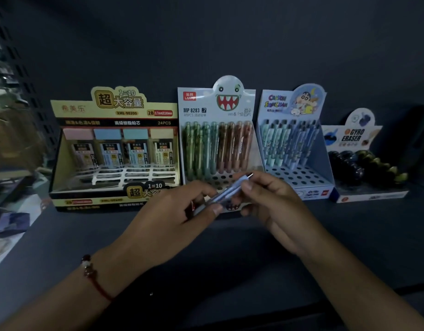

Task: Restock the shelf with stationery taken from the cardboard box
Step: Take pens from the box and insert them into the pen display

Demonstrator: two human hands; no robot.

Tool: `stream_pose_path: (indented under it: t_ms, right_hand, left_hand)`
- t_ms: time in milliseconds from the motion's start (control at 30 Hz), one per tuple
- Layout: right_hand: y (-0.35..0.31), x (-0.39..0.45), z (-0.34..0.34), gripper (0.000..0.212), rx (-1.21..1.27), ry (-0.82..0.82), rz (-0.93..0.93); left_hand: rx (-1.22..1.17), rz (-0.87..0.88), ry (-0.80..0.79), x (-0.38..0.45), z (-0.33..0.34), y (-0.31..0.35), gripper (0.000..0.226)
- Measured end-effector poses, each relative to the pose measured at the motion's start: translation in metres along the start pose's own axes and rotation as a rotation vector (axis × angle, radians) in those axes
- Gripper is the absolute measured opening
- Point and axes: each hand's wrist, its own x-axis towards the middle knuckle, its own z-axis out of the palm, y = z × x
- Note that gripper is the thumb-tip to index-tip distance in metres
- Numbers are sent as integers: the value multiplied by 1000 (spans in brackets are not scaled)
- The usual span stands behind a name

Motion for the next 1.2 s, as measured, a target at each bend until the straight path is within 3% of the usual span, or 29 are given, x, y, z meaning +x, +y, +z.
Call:
stream_pose_path:
  t_ms: [233,433,567,767,967,1200]
  right_hand:
    - [-3,7,-11,20,242,140,31]
    - [-14,7,-43,13,372,356,-28]
    - [-33,4,-93,11,223,542,-131]
    - [-57,30,-146,16,-230,724,-315]
    - [-53,62,-160,18,-597,631,-444]
    - [-47,77,-173,18,-682,551,-483]
  left_hand:
    - [184,79,40,-3,2,3,29]
    - [356,197,-80,-6,17,14,43]
    - [515,311,-181,3,31,25,47]
    - [582,387,-274,50,67,46,53]
    - [671,432,-273,89,106,45,52]
    - [606,439,-241,88,113,31,48]
